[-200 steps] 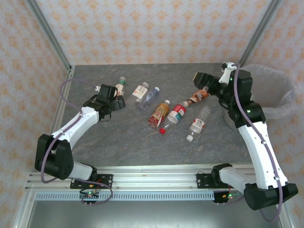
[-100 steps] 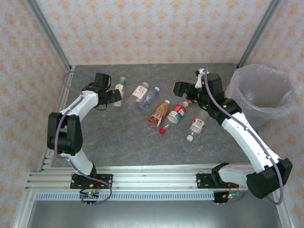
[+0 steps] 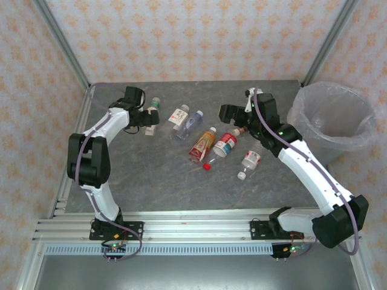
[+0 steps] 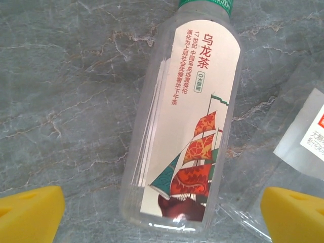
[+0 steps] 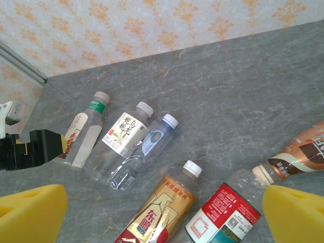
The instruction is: Put the plastic bottles in the bin
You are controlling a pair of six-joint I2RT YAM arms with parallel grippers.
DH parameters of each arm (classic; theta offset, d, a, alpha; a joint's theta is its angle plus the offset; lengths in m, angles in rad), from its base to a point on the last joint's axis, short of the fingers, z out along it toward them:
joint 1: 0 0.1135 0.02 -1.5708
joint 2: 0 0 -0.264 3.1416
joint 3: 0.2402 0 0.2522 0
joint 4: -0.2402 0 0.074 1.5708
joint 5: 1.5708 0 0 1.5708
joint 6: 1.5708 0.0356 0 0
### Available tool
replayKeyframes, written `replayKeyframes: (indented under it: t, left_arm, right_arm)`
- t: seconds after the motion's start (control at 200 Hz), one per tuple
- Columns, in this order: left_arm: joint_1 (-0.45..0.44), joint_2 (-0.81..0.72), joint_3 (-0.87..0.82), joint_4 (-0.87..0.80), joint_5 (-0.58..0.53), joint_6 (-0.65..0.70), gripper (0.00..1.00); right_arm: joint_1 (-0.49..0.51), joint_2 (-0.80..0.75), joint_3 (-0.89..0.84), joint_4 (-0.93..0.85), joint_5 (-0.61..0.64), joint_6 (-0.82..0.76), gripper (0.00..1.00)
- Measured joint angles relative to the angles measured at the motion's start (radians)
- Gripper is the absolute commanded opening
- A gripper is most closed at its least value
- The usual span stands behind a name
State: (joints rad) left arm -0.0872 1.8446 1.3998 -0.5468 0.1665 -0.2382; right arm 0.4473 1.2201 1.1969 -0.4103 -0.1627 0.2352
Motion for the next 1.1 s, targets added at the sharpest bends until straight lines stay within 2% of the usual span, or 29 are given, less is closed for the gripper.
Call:
replayKeyframes:
  t: [0.215, 0.4, 0.5, 0.696, 0.946, 1.101]
  left_arm:
    - [-0.048, 0.092, 0.09, -0.053, -0.056, 0.04, 0.94]
    - [-0.057, 0.172, 0.142, -0.08, -0.086, 0.05, 0.81]
    - [-0.056, 0.2, 0.149, -0.09, -0.095, 0.055, 0.78]
    - [-0.056, 0.208, 0.149, -0.093, -0.097, 0.057, 0.74]
    - [-0.057, 0.209, 0.148, -0.093, -0.097, 0.058, 0.6]
    - [-0.057, 0.208, 0.137, -0.084, -0.098, 0.063, 0.58]
  right_arm:
    - [0.0, 0.0, 0.0, -0.001, 0.034, 0.0, 0.99]
    - [0.0, -0.002, 0.0, -0.001, 0.046, 0.0, 0.99]
    - [0.0, -0.005, 0.0, -0.001, 0.055, 0.0, 0.99]
    - [0.0, -0.008, 0.0, -0.001, 0.067, 0.0, 0.99]
    - [0.0, -0.008, 0.0, -0.001, 0.07, 0.0, 0.99]
    - [0.0, -0.008, 0.0, -0.001, 0.07, 0.0, 0.99]
